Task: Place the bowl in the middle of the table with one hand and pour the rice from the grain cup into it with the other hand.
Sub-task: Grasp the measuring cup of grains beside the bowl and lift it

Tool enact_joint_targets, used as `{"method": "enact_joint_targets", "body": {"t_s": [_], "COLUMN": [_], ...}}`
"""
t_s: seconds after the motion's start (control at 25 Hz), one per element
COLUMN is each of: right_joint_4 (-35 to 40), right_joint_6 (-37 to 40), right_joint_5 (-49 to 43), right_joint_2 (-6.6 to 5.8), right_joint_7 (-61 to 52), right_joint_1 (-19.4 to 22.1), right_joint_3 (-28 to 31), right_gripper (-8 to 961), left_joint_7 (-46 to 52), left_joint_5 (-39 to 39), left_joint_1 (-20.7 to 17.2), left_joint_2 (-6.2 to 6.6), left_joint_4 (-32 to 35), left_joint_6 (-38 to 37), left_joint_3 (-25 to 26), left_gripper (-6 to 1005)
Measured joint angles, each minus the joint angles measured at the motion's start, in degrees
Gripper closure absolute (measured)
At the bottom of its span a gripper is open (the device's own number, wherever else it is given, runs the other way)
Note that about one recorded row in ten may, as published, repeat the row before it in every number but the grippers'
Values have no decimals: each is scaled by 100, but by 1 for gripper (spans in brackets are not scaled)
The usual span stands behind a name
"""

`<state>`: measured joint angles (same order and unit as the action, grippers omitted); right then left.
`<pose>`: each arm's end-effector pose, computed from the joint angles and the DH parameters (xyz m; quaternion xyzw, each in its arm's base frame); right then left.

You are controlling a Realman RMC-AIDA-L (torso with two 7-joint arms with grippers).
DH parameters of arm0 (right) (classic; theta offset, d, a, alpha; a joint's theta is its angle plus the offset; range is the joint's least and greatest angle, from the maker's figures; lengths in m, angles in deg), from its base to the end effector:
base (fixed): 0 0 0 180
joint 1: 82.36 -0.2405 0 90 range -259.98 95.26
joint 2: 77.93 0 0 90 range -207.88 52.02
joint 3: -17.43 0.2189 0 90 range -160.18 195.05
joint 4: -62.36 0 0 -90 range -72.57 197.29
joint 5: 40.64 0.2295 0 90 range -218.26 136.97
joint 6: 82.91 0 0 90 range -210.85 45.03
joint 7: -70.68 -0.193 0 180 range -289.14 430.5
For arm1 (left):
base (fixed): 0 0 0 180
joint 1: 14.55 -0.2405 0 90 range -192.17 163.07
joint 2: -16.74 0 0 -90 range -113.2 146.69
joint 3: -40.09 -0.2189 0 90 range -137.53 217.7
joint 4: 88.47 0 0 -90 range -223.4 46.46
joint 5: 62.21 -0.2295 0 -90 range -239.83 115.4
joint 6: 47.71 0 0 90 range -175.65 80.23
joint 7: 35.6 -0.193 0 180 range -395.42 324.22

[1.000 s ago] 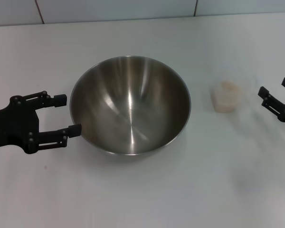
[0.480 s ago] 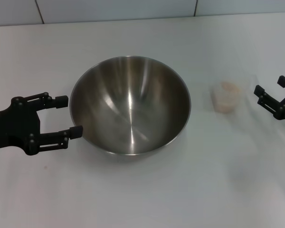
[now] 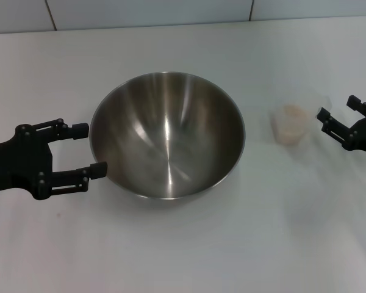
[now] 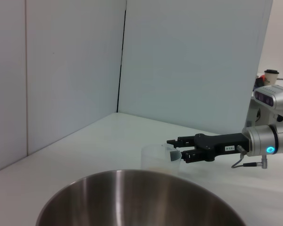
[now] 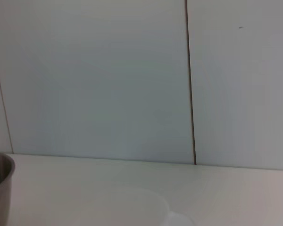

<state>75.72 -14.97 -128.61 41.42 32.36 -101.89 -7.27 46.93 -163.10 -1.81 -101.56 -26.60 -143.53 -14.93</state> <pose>0.3525 0.3310 -0.0151 -0.7933 0.2829 0.2534 0.4758 -0.2194 0.3016 0.0234 -0.9516 -0.1402 -0.2347 0.1402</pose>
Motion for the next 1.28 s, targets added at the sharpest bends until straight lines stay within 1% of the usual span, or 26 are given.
{"method": "enact_joint_targets", "body": {"t_s": [0.36, 0.64, 1.0, 1.28], "right_joint_4": [0, 0, 0, 0], "right_joint_6": [-30, -232, -252, -438], "right_joint_5": [15, 22, 25, 26], "right_joint_2": [0, 4, 0, 0], "right_joint_7": [0, 0, 0, 0], "right_joint_1": [-33, -138, -195, -290], "right_joint_3": [4, 8, 19, 12], "right_gripper": [217, 217, 218, 218], "left_joint_7": [0, 0, 0, 0], "left_joint_5": [0, 0, -6, -27], "left_joint_1": [3, 22, 43, 89], "left_joint_2": [0, 0, 0, 0], "left_joint_4": [0, 0, 0, -29], "left_joint_6": [-11, -10, 3, 20], "left_joint_3": [0, 0, 0, 0], "left_gripper": [200, 200, 200, 200]}}
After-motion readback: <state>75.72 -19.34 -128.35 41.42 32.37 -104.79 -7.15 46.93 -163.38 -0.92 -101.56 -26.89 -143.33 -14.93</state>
